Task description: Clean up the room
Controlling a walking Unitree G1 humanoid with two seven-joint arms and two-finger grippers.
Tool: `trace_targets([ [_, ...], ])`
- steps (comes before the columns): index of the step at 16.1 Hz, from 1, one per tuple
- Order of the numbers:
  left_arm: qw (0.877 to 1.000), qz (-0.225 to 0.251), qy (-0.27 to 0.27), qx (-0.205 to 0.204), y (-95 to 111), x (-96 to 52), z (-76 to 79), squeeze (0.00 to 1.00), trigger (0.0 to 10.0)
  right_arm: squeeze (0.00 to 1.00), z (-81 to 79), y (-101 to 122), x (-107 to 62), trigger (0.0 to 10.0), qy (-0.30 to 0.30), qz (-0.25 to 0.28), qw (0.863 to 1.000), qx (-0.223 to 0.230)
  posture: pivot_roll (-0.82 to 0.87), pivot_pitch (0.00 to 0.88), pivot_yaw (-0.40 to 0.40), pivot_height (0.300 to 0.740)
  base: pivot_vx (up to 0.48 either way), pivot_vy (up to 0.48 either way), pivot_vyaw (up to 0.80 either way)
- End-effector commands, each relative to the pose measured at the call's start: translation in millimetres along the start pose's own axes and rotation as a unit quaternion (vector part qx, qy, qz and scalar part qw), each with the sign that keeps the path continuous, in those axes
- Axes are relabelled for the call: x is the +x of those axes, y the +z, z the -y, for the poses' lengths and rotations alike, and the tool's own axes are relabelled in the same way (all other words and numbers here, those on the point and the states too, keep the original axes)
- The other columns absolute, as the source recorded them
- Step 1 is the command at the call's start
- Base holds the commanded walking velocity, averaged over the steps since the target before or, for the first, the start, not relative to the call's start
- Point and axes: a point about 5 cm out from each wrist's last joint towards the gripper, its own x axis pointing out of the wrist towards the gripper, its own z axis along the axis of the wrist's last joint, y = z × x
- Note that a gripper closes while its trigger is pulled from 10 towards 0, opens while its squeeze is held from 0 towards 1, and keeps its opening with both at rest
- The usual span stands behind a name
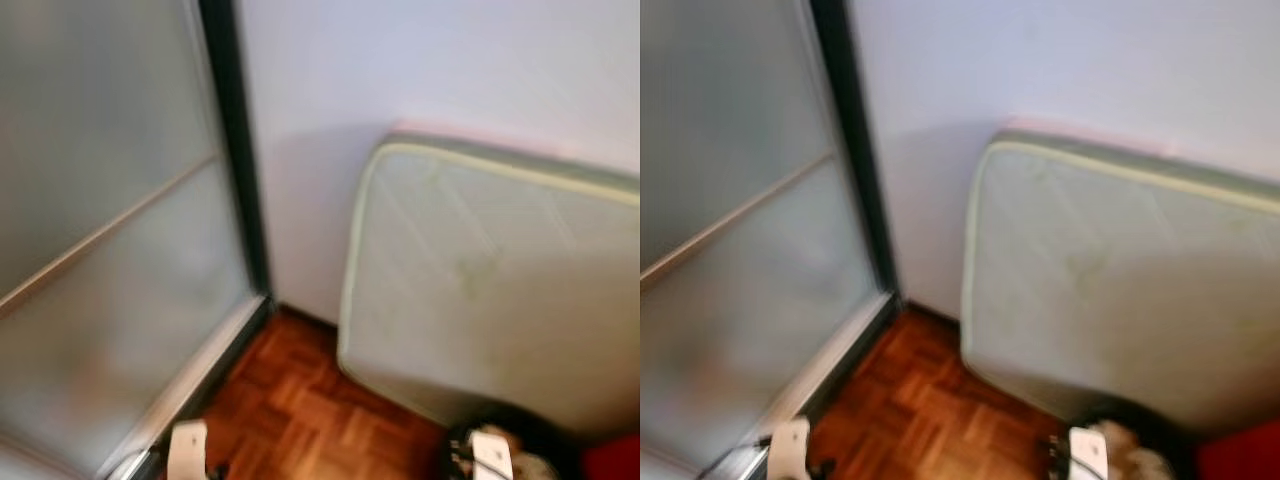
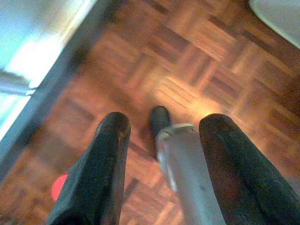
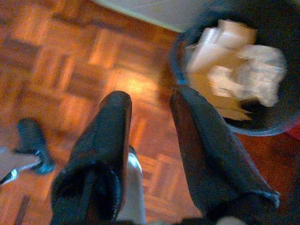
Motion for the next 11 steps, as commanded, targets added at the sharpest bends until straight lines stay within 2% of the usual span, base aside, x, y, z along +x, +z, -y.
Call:
trace_targets([
  [1, 0.994, -0.095, 0.047, 0.010, -97, -51.6, -80.5, 0.00, 10.0, 0.00, 29.0, -14, -5.2, 10.0, -0.013, -0.050, 0.989, 0.137, 0.06, 0.000, -0.007, 0.740, 0.000, 0.000, -0.80],
  [7, 0.994, -0.096, 0.045, 0.022, -97, -51.9, -80.9, 0.00, 10.0, 0.00, 29.2, -14, -5.4, 10.0, -0.016, -0.046, 0.990, 0.135, 0.03, 0.000, -0.010, 0.740, 0.000, 0.000, -0.79],
  [11, 0.993, -0.106, 0.038, 0.021, -106, -52.5, -68.5, 0.00, 10.0, 0.00, 45.6, -17, -9.3, 10.0, -0.034, -0.049, 0.989, 0.139, 0.07, 0.000, 0.000, 0.740, 0.000, 0.000, -0.79],
])
